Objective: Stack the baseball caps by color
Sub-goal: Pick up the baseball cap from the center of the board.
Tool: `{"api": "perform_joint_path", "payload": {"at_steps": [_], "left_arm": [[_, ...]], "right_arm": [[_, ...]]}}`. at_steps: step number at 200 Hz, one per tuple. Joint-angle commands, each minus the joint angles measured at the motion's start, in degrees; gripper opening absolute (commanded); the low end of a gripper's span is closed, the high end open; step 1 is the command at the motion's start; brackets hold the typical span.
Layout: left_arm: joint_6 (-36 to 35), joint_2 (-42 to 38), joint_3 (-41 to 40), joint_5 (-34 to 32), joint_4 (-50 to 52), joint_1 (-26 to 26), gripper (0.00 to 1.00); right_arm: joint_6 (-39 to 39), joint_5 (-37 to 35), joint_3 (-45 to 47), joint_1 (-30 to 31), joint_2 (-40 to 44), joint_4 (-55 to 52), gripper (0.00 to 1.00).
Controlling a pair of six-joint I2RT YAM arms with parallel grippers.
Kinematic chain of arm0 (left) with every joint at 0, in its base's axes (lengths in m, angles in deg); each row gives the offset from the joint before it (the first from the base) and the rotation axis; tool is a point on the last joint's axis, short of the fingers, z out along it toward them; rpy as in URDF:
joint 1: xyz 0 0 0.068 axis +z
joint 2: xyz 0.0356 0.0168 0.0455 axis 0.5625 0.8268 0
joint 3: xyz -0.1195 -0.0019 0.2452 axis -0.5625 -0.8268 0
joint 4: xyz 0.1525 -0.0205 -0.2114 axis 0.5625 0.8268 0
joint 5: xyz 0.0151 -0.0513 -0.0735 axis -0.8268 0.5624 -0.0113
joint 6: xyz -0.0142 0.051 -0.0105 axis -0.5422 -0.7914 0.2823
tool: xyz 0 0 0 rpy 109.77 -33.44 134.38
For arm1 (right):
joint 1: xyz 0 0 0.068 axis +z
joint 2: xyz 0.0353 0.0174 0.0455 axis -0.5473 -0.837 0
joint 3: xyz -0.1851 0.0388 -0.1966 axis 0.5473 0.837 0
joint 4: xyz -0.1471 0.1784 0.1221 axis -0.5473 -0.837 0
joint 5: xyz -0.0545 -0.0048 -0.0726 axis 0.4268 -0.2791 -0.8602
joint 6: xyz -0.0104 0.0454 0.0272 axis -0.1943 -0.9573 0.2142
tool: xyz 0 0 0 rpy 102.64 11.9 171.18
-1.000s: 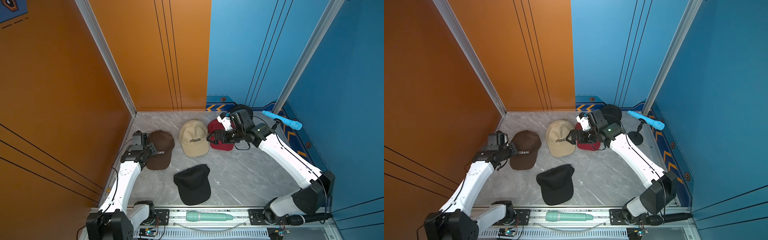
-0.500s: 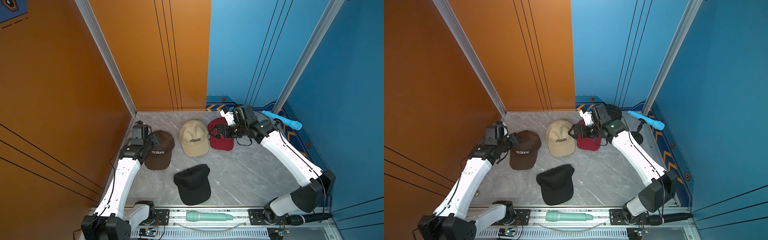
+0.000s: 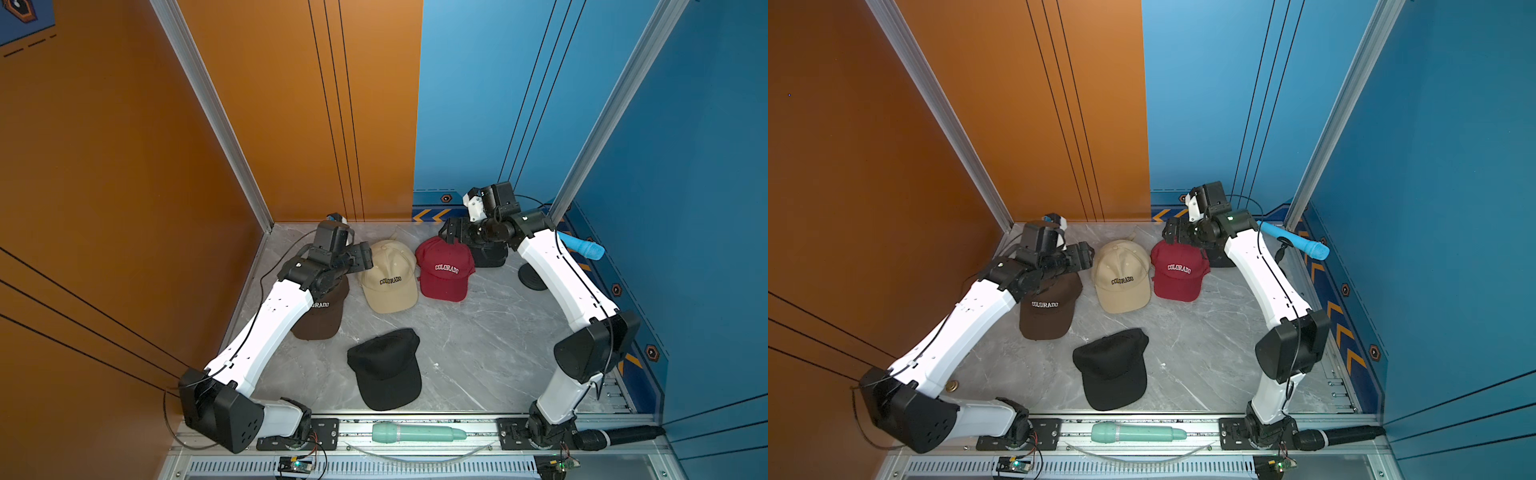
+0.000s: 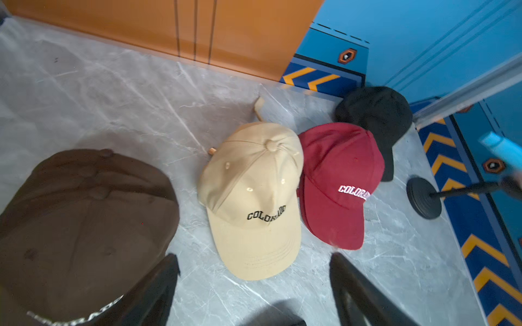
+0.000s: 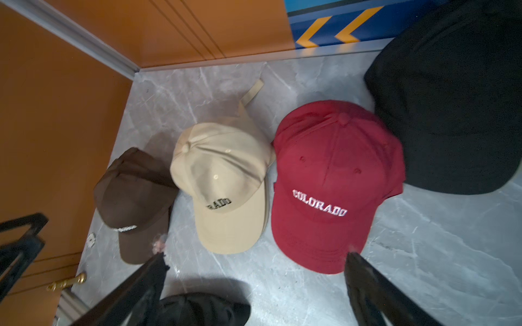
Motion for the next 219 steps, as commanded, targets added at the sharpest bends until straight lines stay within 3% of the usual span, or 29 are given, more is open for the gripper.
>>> {"api": "perform_joint_path", "payload": {"at_steps": [1, 24, 90, 155, 188, 219], "left_arm": [[-1.28, 3.59, 4.26, -1.06, 0.12, -3.97, 0.98], [-1.86, 7.05, 7.41, -1.29, 0.02, -6.95, 0.98], [-1.84, 15.37, 14.09, 2.53, -1.62, -10.90, 0.98], [-2.83, 21.17, 19.99, 4.72, -1.66, -11.81, 0.98], [-2.94, 23.04, 22.29, 5.61, -0.68, -11.32, 0.98], [-2.85, 24.32, 23.15, 6.02, -0.08, -11.11, 0.98]], "right_arm": [[0.19, -6.13, -5.04, -1.82, -4.68, -3.88, 1.00], [2.28, -12.69, -11.70, -2.52, -9.76, -4.28, 1.00], [2.73, -18.59, -33.32, -7.26, -28.38, -4.19, 1.00], [6.04, -24.42, -33.79, -8.82, -36.20, 5.10, 1.00], [7.57, -30.76, -33.68, -9.12, -38.48, 6.81, 1.00], [6.30, -30.08, -33.74, -11.08, -40.13, 7.61, 1.00]]}}
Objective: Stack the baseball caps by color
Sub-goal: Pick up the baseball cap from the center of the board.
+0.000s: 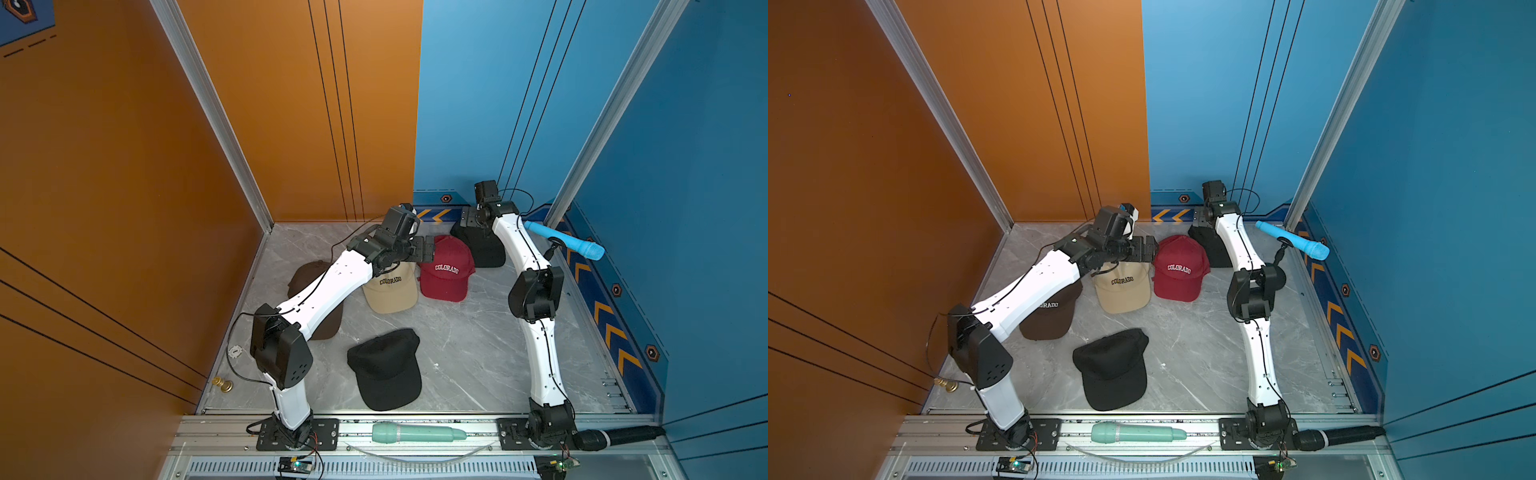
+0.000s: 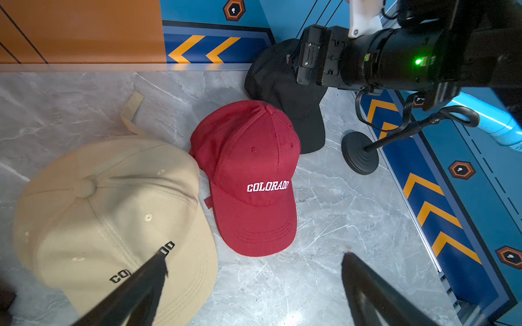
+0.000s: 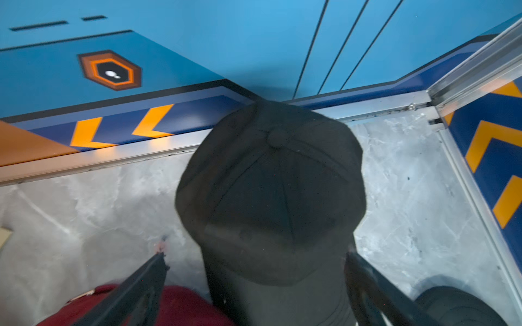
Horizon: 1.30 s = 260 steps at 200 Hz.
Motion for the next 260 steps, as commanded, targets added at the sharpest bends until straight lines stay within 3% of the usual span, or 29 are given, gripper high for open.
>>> {"api": "perform_joint_path", "payload": {"at_steps": [1, 180, 205, 260], "left_arm": [[-0.98, 1.09, 1.80, 1.36, 1.60, 0.61, 0.98], [0.65, -0.05, 1.78, 0.86, 3.75, 1.53, 0.98], [0.88, -1.15, 0.67, 0.16, 4.06, 1.53, 0.98], [0.86, -3.39, -0.72, -1.43, 5.03, 1.44, 0.98]], "right_arm": [[0.18, -2.81, -1.29, -2.06, -0.95, 2.01, 1.00], [-0.16, 3.18, -1.00, -3.90, -6.51, 2.11, 1.00], [-0.14, 3.36, -1.01, -3.90, -6.58, 2.12, 0.95], [0.18, 3.35, -0.99, -3.91, -6.78, 2.65, 0.75]]}}
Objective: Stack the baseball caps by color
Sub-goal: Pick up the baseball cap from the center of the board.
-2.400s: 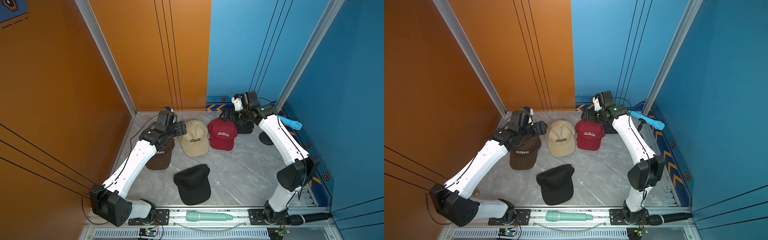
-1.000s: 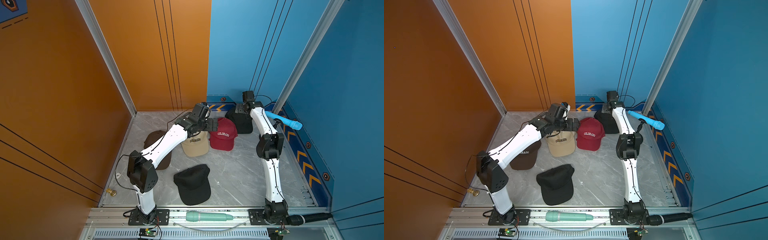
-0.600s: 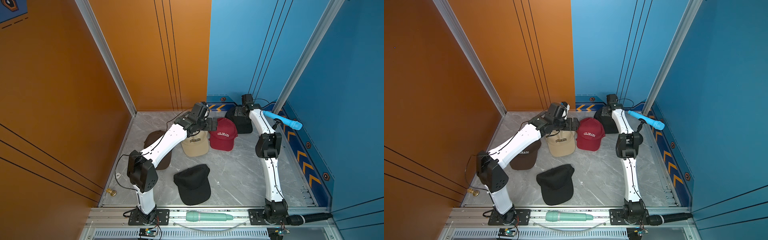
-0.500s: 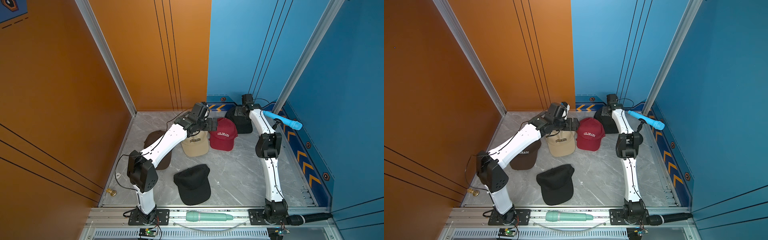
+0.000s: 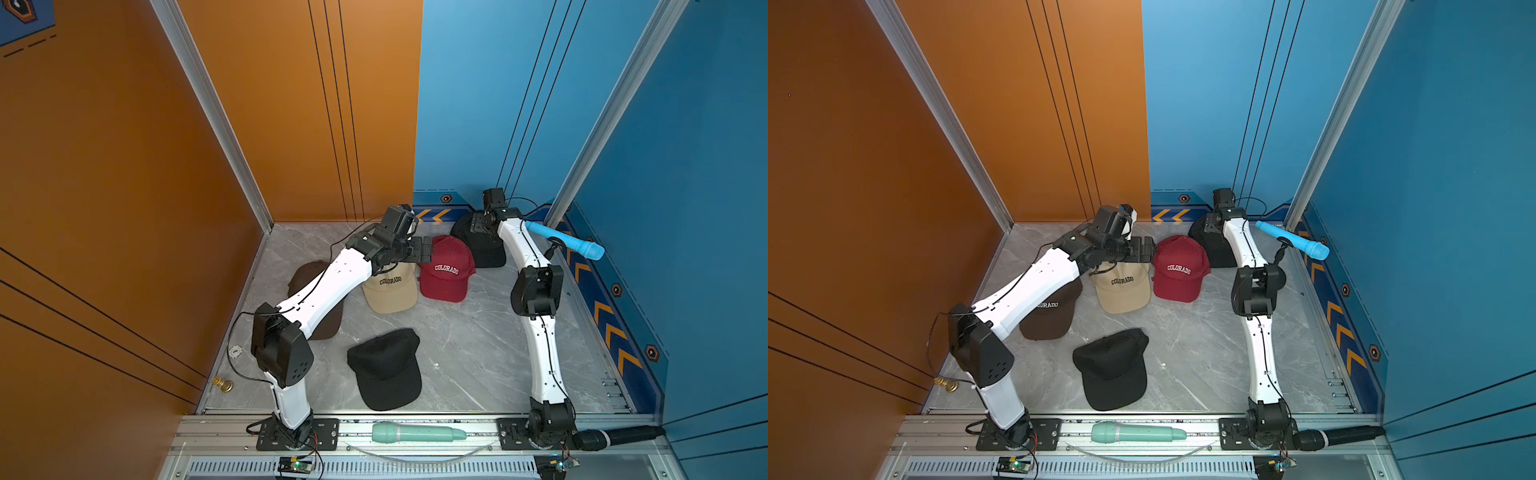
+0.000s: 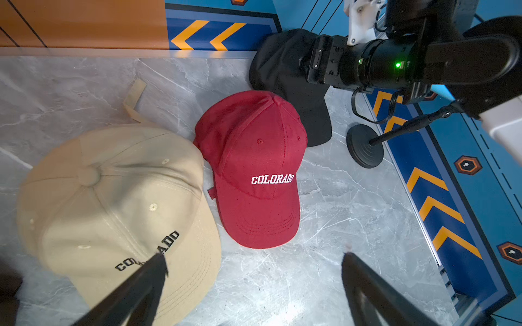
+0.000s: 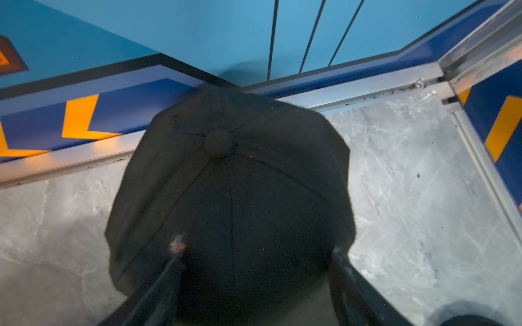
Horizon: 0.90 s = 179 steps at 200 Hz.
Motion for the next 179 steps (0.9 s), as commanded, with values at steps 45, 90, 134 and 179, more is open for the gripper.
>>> {"api": "perform_joint_path", "payload": {"at_steps": [45, 90, 134, 179], "left_arm": [[0.90, -5.02, -2.94, -3.43, 2.39, 0.37, 0.98], [1.61, -7.46, -4.91, -5.18, 3.34, 0.08, 0.98], [2.35, -9.18, -6.54, -6.85, 3.48, -0.75, 0.98], [2.62, -10.28, -7.93, -8.25, 3.35, -1.78, 0.98]], "right_arm": [[0.62, 0.90, -0.93, -0.38, -2.20, 0.57, 0.47], [0.99, 2.39, -0.76, -0.56, -2.18, 0.58, 0.10], [1.79, 3.03, 3.06, -0.08, 2.06, 2.69, 0.00], [2.07, 3.48, 8.56, 0.15, 9.15, 3.59, 0.00]]}}
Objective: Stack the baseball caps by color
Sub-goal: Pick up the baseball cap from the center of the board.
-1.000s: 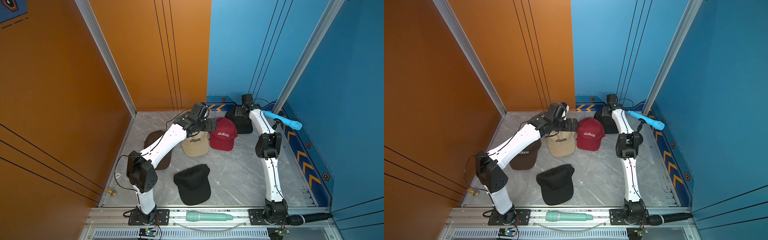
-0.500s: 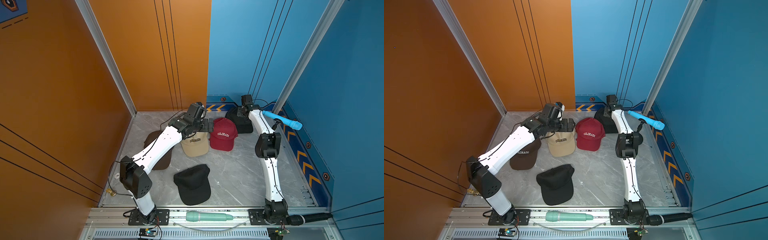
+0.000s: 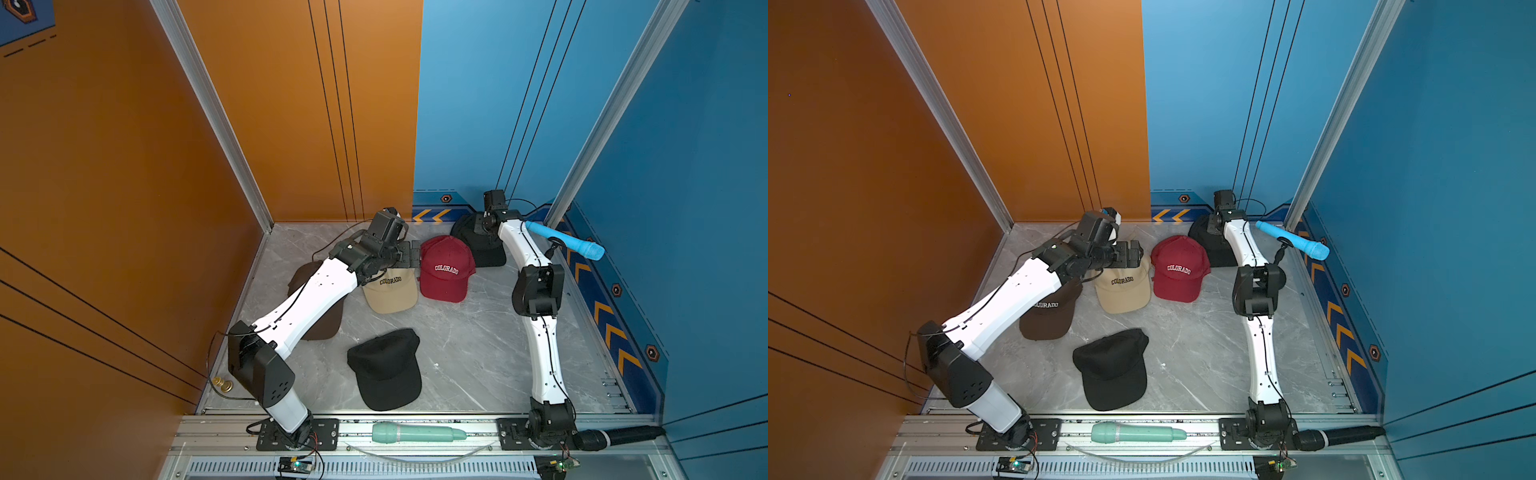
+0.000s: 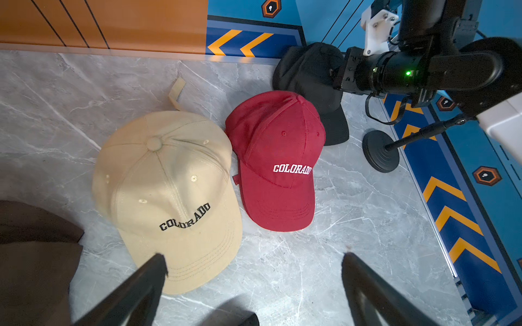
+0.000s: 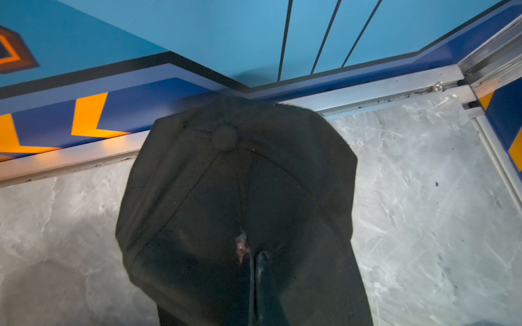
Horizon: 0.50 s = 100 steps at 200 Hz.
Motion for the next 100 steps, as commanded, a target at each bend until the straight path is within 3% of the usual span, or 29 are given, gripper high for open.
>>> {"api": "perform_joint_path", "payload": {"at_steps": [1, 100], "left_arm": [[0.65, -1.63, -1.23, -2.25, 0.96, -0.82, 0.98], [0.74, -4.10, -5.91, -1.86, -3.10, -1.37, 0.98]], "right_arm": [[0.95, 0.85, 3.70, 0.37, 6.89, 0.12, 0.00], [2.34, 0.77, 9.29, 1.05, 16.45, 0.85, 0.00]]}}
